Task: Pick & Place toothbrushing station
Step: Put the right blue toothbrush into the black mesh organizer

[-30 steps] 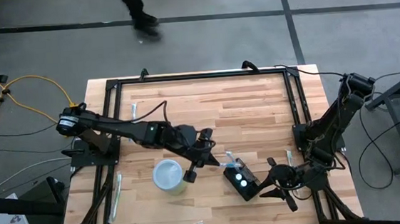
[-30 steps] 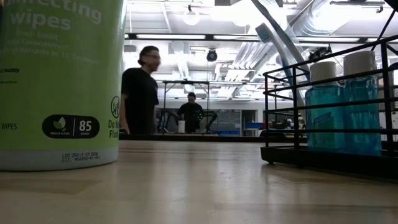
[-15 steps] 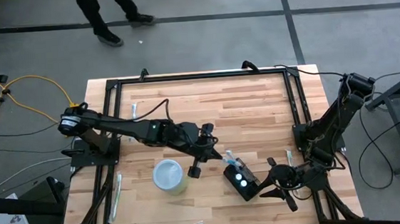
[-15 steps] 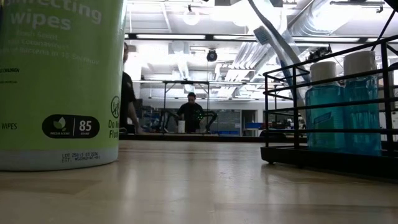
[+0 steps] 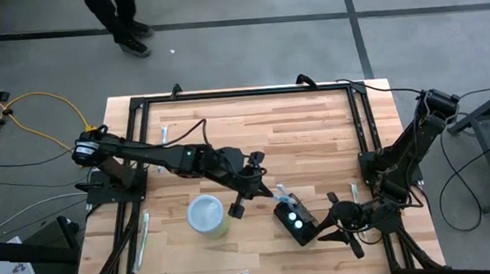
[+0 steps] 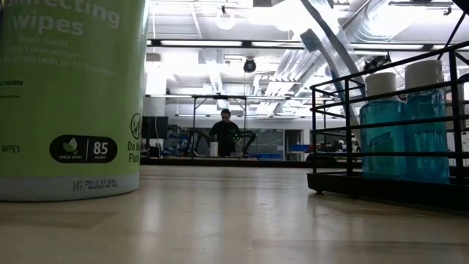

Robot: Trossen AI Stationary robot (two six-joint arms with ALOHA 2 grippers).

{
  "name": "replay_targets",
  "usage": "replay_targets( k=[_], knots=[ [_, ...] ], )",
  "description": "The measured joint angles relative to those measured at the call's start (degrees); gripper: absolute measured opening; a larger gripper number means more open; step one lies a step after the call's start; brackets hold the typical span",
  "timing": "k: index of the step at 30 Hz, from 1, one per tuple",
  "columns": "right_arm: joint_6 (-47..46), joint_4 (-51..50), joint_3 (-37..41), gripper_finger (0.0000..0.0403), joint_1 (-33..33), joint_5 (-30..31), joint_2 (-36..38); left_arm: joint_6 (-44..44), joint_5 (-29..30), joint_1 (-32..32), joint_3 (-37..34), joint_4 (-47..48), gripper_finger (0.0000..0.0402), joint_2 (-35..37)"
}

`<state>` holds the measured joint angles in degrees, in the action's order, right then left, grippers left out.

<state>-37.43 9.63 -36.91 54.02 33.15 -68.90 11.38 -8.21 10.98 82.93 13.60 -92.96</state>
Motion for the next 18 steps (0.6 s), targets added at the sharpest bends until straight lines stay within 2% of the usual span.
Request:
replay_targets(
  k=[5, 18],
  knots=[
    [-0.2, 0.0, 0.0, 0.0113, 0.0, 0.9, 0.0, 1.2, 0.0, 0.0, 1.4, 0.7, 0.0, -2.1],
    [-0.3, 0.0, 0.0, 0.0113, 0.0, 1.3, -1.4, 2.6, 0.1, -0.8, 14.4, 14.0, 0.0, -11.4]
  ],
)
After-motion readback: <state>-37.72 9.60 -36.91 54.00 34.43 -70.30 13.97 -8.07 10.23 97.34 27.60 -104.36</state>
